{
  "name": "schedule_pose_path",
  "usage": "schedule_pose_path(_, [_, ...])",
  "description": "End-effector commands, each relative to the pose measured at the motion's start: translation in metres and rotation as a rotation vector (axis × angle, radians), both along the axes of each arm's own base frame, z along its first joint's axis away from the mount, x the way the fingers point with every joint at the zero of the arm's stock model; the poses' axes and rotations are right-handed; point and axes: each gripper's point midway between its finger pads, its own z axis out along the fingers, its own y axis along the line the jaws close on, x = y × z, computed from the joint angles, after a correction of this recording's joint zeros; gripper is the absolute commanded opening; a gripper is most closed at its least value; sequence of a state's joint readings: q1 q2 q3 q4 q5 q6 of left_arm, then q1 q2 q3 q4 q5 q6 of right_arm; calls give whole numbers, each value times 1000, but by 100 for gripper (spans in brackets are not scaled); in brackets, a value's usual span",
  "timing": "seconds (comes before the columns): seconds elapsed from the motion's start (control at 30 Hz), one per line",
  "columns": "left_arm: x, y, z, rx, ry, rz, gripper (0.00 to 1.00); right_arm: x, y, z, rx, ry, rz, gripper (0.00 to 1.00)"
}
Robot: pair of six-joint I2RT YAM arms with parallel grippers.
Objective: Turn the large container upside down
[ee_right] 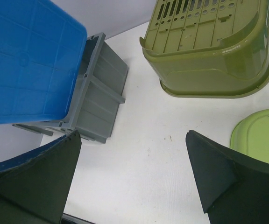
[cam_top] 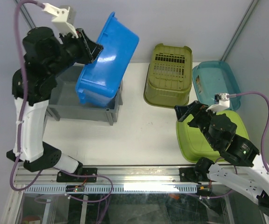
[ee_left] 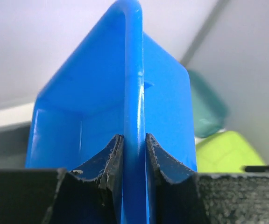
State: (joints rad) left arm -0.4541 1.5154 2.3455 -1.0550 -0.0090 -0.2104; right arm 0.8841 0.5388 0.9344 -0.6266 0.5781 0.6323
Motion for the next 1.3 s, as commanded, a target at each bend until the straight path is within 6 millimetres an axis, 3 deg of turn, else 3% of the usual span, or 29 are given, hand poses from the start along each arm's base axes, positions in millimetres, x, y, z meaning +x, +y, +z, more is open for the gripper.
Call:
schedule_pose_path(0.0, [-62,-21,105,-211,-309,-244,0,1,-1,14,61,-20,-18,99])
schedule_pose_path(0.13, [-102,-34,137,-349,-373,-418,0,-1,-15,18,74,-16,-75,99])
schedule_pose_path(0.27, [-128,-41,155,-440,-400,-537,0,-6,-50,27,92,-36,-202,99])
schedule_pose_path(0.47, [-154,-59,158,-583,-298,-747,0,-24,-115,61,131,-155,-378,99])
schedule_pose_path(0.6, [-151,-74,133,-679,-158,-836,0,-39,-160,83,130,-223,-514,99])
schedule_pose_path(0.73, [-131,-95,91,-735,63,-866,0,-48,-180,102,129,-280,-554,99])
schedule_pose_path(0.87, [-114,-107,40,-808,218,-838,0,-42,-172,99,99,-276,-544,99])
schedule_pose_path(0.97, [-114,-106,18,-881,259,-808,0,-33,-161,90,57,-255,-540,99])
schedule_pose_path(1.27, [-117,-72,-34,-1203,331,-604,0,-19,-140,88,40,-261,-509,99])
